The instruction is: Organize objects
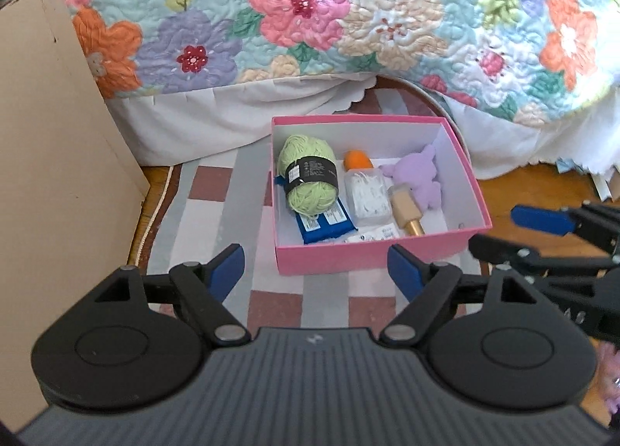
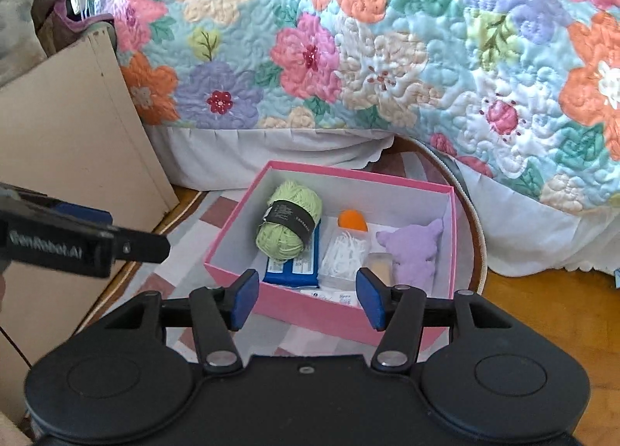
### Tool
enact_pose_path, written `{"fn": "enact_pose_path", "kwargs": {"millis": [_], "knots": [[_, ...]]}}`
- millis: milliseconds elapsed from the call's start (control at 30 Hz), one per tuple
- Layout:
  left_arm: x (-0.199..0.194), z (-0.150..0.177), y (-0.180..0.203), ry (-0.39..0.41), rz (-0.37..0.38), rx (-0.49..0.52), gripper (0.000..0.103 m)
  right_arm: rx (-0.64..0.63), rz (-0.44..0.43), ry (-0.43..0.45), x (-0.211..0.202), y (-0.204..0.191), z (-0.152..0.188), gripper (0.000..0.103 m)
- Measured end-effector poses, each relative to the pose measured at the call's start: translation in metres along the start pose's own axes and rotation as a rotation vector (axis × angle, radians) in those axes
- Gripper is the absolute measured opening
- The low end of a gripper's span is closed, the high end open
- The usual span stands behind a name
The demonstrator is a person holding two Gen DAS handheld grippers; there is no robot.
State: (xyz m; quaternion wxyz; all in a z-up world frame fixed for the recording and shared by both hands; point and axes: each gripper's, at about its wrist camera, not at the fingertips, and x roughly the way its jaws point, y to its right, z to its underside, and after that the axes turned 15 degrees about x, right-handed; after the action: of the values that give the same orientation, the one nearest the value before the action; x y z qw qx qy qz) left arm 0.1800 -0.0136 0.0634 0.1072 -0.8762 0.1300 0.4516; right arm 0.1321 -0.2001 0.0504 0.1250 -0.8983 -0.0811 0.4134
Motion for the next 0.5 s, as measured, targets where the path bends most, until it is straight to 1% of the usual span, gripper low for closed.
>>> {"fn": "enact_pose_path", "kwargs": {"millis": [67, 167, 233, 300, 367, 433, 500], "knots": [[-0.008, 0.003, 0.000, 0.001, 0.011, 0.005, 0.080, -0.002, 0.009, 0.007, -0.010, -0.001, 0.002, 0.061], [-0.016, 0.011, 0.001, -0.008, -0.008, 0.047, 0.081, 0.023, 0.030, 0.019, -0.023, 0.001, 0.006, 0.063], [-0.023, 0.015, -0.001, -0.007, -0.015, 0.042, 0.081, 0.041, 0.038, 0.024, -0.030, 0.003, 0.008, 0.064], [-0.029, 0.021, -0.006, -0.003, -0.005, 0.029, 0.081, 0.051, 0.040, 0.021, -0.037, 0.004, 0.013, 0.065], [-0.035, 0.027, -0.009, 0.002, -0.008, 0.027, 0.081, 0.041, 0.047, 0.018, -0.043, 0.002, 0.017, 0.068], [-0.041, 0.033, -0.011, 0.009, -0.020, 0.027, 0.081, 0.014, 0.066, 0.027, -0.049, -0.002, 0.022, 0.069], [-0.045, 0.037, -0.014, 0.013, -0.021, 0.007, 0.082, -0.024, 0.082, 0.027, -0.053, -0.007, 0.027, 0.070]]}}
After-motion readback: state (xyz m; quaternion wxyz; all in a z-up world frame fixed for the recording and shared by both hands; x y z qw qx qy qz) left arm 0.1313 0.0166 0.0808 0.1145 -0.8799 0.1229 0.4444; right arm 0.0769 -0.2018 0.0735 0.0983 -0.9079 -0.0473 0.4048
